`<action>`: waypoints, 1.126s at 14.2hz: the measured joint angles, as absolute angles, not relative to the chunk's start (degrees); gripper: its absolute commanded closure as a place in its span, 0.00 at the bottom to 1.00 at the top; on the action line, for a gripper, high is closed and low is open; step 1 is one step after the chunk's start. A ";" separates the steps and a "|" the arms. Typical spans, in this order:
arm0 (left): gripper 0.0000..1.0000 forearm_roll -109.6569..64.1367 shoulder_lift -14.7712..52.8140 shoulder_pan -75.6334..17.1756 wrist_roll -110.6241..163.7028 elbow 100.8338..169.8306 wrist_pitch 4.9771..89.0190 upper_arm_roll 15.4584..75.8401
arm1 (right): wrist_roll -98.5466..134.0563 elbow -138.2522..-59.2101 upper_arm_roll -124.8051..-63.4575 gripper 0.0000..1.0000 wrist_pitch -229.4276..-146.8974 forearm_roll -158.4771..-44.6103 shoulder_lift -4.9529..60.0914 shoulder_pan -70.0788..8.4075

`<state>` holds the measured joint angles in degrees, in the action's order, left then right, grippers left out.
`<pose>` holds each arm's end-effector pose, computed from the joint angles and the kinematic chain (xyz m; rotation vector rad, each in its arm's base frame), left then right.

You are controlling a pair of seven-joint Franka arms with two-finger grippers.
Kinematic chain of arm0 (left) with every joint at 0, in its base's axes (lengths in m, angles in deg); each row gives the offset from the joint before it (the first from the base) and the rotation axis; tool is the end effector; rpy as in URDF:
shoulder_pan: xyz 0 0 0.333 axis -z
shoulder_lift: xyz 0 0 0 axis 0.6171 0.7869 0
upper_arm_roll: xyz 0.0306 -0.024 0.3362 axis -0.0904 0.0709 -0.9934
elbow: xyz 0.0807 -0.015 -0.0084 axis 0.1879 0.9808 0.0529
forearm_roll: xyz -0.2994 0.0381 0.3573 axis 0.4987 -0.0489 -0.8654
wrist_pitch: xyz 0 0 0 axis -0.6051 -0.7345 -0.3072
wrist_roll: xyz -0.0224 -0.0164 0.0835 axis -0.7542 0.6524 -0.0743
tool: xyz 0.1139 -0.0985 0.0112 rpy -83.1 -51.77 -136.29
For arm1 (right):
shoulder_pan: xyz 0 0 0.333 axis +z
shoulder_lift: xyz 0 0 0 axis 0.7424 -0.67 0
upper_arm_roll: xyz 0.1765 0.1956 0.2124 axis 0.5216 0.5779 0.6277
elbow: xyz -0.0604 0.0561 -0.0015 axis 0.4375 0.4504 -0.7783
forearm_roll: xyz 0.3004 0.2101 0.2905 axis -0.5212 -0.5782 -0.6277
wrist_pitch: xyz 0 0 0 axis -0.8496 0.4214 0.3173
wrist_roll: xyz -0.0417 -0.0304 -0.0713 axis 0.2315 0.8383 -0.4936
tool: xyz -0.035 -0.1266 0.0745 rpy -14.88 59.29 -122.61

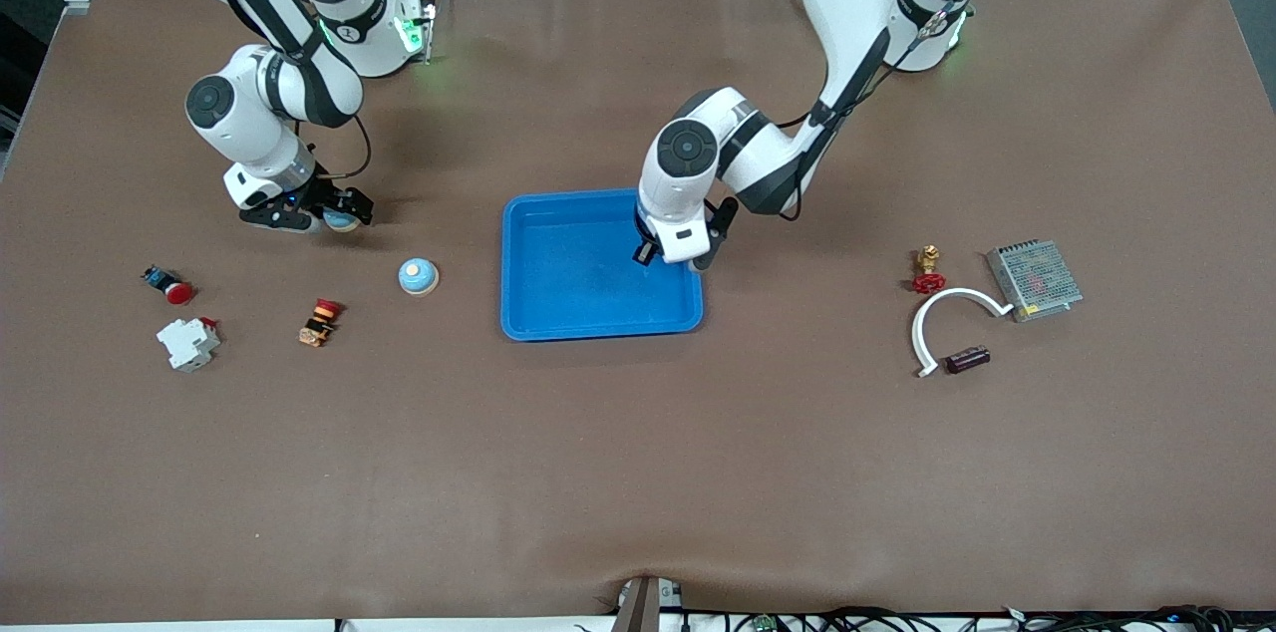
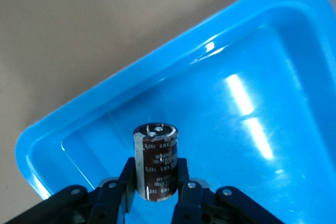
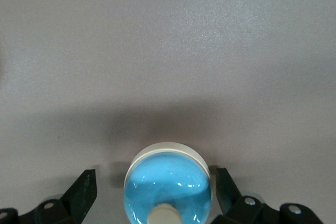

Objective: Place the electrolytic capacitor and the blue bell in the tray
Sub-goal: 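Lower the capacitor into the tray with the left gripper and release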

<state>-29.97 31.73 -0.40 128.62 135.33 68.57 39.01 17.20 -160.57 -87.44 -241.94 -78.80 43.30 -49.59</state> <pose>0.4835 -0.5563 0.1204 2.6288 1.6136 -0.2138 0.3891 -0.0162 0.0723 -3.0794 0.2661 -0.0219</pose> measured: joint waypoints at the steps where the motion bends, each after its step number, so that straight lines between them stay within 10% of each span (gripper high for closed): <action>1: 0.77 -29.97 32.53 -0.16 128.80 135.12 68.57 39.01 | 17.20 -160.61 -87.44 0.62 -241.97 -78.80 43.30 -49.59; 2: 0.55 -29.97 33.14 -0.12 128.84 134.96 68.57 39.00 | 17.20 -160.64 -87.44 1.00 -241.99 -78.80 43.30 -49.58; 4: 0.00 -29.97 33.66 -0.08 128.84 134.64 68.57 38.98 | 17.20 -160.63 -87.43 1.00 -242.11 -78.80 43.36 -49.58; 11: 0.00 -34.54 31.84 -1.58 128.70 129.77 66.68 36.61 | 9.03 -159.91 -87.29 1.00 -240.79 -78.81 43.68 -44.36; 16: 0.00 -37.32 26.00 -13.19 114.73 126.29 56.43 35.78 | -4.70 -147.89 -86.88 1.00 -211.14 -78.83 50.00 -37.80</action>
